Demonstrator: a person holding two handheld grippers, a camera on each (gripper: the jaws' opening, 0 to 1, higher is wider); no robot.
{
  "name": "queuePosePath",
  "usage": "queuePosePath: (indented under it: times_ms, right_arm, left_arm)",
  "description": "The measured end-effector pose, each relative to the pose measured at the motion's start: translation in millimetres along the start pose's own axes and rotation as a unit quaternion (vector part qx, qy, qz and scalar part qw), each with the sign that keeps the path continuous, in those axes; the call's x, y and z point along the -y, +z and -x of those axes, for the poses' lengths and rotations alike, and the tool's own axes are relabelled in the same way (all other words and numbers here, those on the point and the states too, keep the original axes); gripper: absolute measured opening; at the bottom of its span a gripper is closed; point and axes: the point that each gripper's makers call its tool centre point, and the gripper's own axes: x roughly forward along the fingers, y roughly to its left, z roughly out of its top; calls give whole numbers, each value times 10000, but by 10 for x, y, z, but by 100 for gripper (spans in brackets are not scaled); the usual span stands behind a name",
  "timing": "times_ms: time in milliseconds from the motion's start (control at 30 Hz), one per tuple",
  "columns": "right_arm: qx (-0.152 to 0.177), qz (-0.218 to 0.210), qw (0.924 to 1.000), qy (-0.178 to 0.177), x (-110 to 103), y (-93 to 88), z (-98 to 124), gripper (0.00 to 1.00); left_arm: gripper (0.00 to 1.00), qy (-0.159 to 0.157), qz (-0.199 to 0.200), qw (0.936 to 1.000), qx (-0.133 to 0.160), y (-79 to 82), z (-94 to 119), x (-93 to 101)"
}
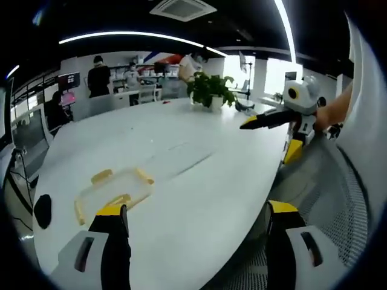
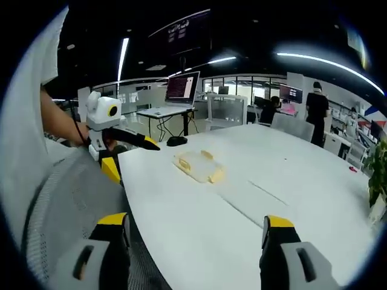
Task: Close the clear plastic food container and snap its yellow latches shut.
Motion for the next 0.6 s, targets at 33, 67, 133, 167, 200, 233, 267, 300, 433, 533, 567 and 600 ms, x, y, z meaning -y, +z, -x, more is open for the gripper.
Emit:
queuePosePath:
  times_ms: [33,67,133,167,200,233,267,300,433,533,567,600]
  right_arm:
    - [-5,11,10000,7,-7,5,-7,90]
    - [-18,24,10000,25,-17,5,-17,90]
    - [-19,36,10000,50,-31,6,-25,90]
    - [-24,46,10000,60,-38,8,-29,90]
    - [-38,50,10000,76,-45,4,-33,90]
    - [-54,58,9999,89,-49,-4,-38,90]
    - [-59,71,9999,95,-52,-4,-40,90]
    - [-73,70,9999,110,-60,-4,-40,89]
    - [-94,74,9998,146,-66,-8,-44,89]
    - [-109,76,9998,164,-67,-12,-49,88]
    - [-114,76,9998,170,-66,-16,-50,88]
    - [-120,79,9997,172,-63,-20,-52,88]
  left_arm:
    - [93,-10,18,10000,10,5,1,3]
    - [92,-11,5,10000,29,10,1,1]
    - [92,-15,-20,10000,9,4,-3,2]
    - [92,-23,-28,10000,10,6,-6,7]
    - [92,-31,-32,10000,11,9,-8,10]
    - [92,-37,-31,10000,15,10,-12,11]
    - [92,-39,-27,10000,14,7,-14,11]
    - [92,-44,-29,10000,20,9,-16,12]
    - [92,-69,-27,10000,11,3,-27,16]
    - [92,-88,-42,10000,-6,4,-34,27]
    - [92,-98,-49,9999,-12,1,-35,32]
    - [92,-105,-56,9999,-21,-1,-36,34]
